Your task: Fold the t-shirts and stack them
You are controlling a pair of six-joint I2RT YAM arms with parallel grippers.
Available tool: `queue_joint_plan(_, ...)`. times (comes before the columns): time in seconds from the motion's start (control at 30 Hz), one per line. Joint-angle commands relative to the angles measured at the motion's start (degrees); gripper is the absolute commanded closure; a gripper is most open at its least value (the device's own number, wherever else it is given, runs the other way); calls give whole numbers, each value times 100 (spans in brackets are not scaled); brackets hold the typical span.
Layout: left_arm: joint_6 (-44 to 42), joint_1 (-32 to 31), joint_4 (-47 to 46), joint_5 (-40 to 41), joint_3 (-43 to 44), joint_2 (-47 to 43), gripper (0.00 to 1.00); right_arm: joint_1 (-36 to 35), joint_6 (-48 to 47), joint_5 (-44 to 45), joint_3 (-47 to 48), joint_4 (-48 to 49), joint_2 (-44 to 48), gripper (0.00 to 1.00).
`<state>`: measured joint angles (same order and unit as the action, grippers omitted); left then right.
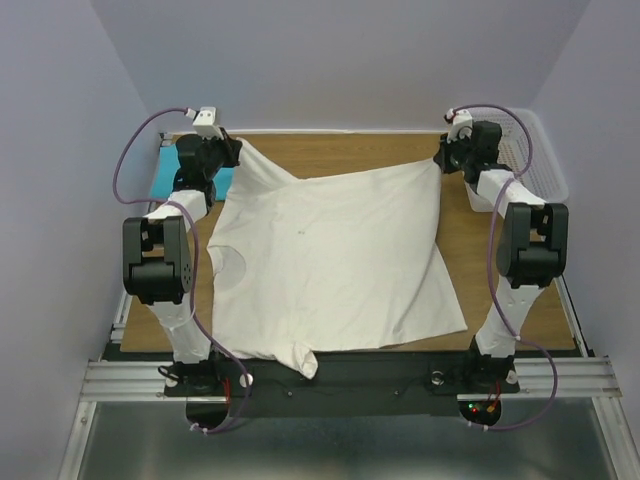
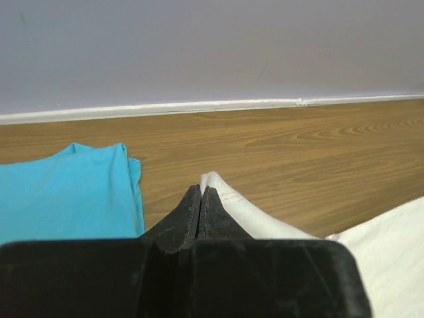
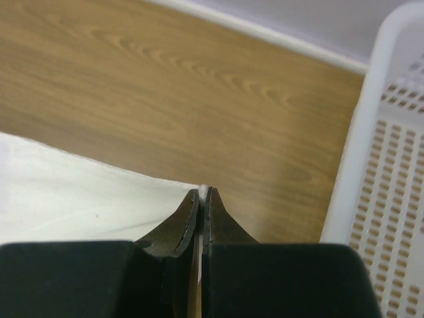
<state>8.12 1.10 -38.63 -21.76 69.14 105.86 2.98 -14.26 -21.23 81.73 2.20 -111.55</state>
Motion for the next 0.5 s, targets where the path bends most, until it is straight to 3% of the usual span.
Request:
queue_joint_plan(0.0,-346,-5,-39,215,284,-57,100,27,134,313,904,466,-402,99)
queue_joint_plan(0.3,-531,13,-30,883,240,-294,100,-17,565,-135,2240,378,-1500,99)
queue_joint_plan(0.47,-644,21,-39,823,231,-365,100,-52,547,14,2382,360,-1721,99)
